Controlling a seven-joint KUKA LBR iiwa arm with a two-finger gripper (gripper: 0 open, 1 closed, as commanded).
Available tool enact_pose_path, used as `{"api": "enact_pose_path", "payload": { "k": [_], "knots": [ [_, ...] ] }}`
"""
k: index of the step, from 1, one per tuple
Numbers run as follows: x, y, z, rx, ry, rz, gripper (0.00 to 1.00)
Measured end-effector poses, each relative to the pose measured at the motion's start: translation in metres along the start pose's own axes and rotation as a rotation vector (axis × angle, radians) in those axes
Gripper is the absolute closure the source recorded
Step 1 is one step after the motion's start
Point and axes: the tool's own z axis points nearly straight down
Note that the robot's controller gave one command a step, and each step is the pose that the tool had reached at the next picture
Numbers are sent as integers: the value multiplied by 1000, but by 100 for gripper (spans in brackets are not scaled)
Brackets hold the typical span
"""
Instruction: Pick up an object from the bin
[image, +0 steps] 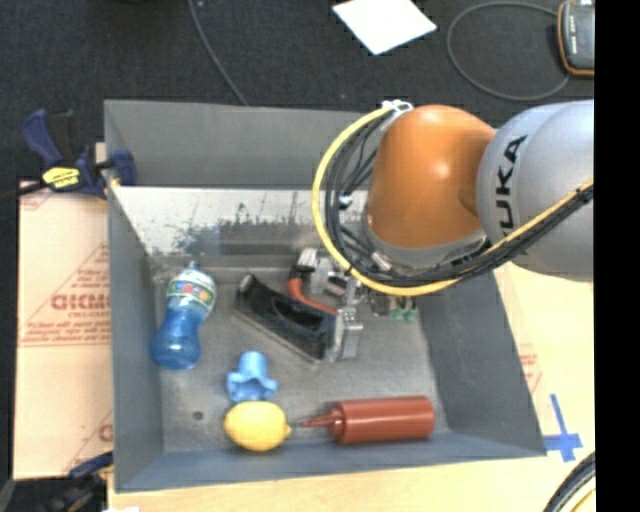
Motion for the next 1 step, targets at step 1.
{"api": "enact_pose_path", "payload": {
  "k": [1],
  "knots": [
    [-1,0,-3,0,-6,2,0]
  ]
}}
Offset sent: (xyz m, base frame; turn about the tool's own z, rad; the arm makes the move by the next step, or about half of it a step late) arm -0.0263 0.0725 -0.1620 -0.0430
